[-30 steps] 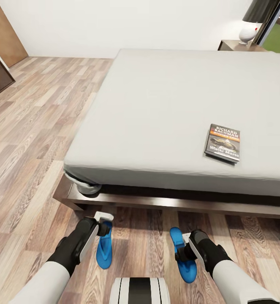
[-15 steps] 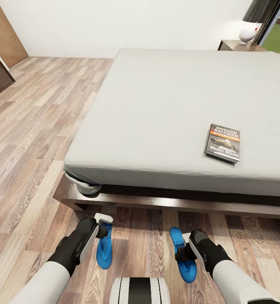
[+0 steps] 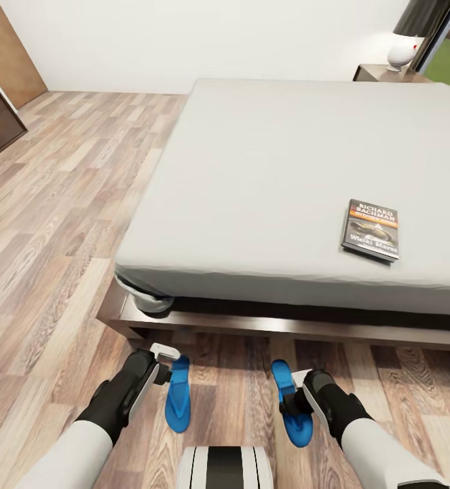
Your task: In the bedroom, move the book from the bed onto either nightstand, and place the two sandals side by side next to the bed.
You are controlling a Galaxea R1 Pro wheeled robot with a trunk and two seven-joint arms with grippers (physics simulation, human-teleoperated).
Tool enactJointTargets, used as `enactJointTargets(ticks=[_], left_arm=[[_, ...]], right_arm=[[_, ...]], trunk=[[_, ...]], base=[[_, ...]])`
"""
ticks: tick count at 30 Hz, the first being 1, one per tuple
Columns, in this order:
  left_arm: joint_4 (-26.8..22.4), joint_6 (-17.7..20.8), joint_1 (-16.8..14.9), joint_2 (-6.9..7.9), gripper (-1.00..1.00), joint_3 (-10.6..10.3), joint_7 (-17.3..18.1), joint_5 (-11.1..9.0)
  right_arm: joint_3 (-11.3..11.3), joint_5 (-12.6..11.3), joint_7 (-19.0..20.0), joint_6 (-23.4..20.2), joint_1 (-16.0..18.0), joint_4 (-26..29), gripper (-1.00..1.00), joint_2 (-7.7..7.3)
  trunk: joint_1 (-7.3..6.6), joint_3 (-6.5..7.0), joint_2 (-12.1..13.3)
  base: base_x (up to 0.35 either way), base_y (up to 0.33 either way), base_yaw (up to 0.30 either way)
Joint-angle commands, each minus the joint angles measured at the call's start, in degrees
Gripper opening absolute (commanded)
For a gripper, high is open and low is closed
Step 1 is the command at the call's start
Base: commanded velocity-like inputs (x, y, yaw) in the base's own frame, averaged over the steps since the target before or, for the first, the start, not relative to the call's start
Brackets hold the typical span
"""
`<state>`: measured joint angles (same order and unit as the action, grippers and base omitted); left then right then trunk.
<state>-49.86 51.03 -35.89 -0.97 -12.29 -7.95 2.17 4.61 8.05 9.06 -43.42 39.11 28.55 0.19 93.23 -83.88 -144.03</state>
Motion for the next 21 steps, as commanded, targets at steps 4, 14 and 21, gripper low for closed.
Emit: enactJointTargets(ticks=[4,14,21], left_arm=[[-0.1,0.2,0.0,0.01,1.0,-0.1,0.0,0.2],[0.0,0.2,-0.1,0.01,1.0,-0.2,0.0,0.2],[-0.1,0.2,0.0,0.01,1.0,-0.2,0.0,0.2]], right_arm=[[0.1,0.6,0.4,-0.1,0.0,0.1,-1.0,0.05],[0.1,0.6,0.4,0.0,0.0,0.1,-1.0,0.05],[0.1,0.6,0.4,0.0,0.0,0.1,-1.0,0.07]], trunk=[[-0.01,-0.04,0.0],[-0.01,-0.04,0.0],[-0.01,-0.04,0.0]], base=[[0.0,0.073,0.0],[0.0,0.138,0.0],[0.0,0.148,0.0]])
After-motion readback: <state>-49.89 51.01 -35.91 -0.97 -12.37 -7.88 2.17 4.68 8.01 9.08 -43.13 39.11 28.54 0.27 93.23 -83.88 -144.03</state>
